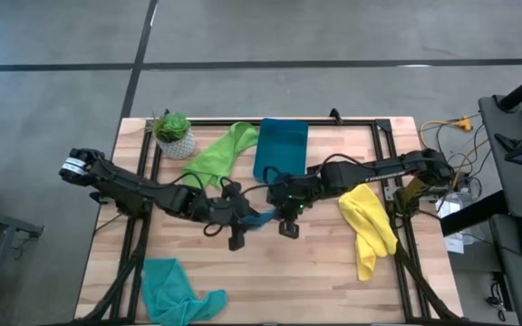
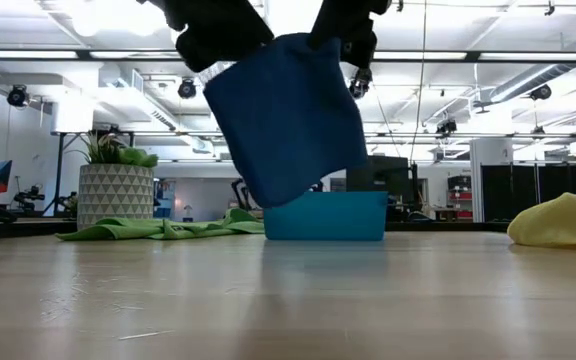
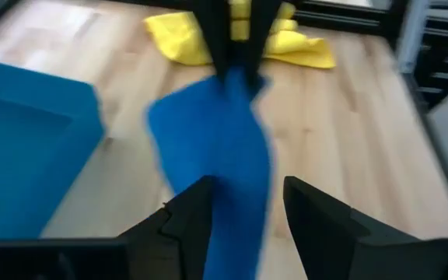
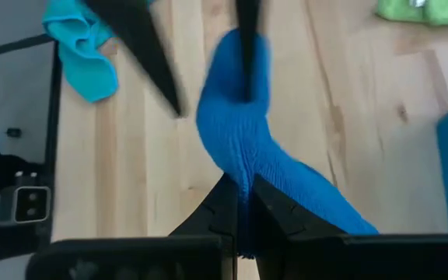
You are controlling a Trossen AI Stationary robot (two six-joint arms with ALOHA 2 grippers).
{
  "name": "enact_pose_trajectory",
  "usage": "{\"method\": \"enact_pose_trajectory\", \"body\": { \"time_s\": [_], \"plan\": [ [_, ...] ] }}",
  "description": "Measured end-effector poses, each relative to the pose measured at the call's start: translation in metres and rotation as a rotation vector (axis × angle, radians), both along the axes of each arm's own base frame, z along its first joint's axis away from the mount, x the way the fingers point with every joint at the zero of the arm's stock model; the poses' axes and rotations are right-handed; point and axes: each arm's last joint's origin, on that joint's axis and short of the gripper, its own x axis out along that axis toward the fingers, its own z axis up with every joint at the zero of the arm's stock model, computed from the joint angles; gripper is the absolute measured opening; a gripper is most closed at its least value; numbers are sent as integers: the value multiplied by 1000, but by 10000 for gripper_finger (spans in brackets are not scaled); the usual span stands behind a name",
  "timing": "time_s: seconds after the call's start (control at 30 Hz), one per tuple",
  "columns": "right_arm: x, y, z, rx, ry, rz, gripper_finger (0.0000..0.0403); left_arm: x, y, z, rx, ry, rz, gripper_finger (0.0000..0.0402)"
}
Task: Fold microfiber towels
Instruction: Put the blue microfiber cloth into the blue bin
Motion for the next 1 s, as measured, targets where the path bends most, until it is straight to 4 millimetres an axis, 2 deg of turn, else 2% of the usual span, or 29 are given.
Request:
{"method": "enact_pose_trajectory", "body": {
  "time_s": [0.2, 0.43, 0.6, 0.7, 0.77, 0.93, 1.0],
  "plan": [
    [0, 0, 0, 14, 3, -17, 12, -1, 3, 4, 41, -17, 14, 179],
    [1, 0, 1, 15, -8, -15, 12, 3, 3, -5, 36, 14, 2, 227],
    [1, 0, 1, 12, -12, -9, 12, 3, 5, -10, 29, 46, 0, 231],
    [1, 0, 1, 12, -12, -7, 12, 1, 7, -13, 15, 90, 1, 205],
    [1, 0, 1, 8, -13, -2, 12, -1, 9, -13, 2, 128, 3, 172],
    [1, 0, 1, -1, -17, 10, 12, -4, 11, -18, -43, 189, -55, 47],
    [1, 0, 1, -3, -18, 13, 12, -4, 12, -18, -53, 201, -76, 14]
  ]
}}
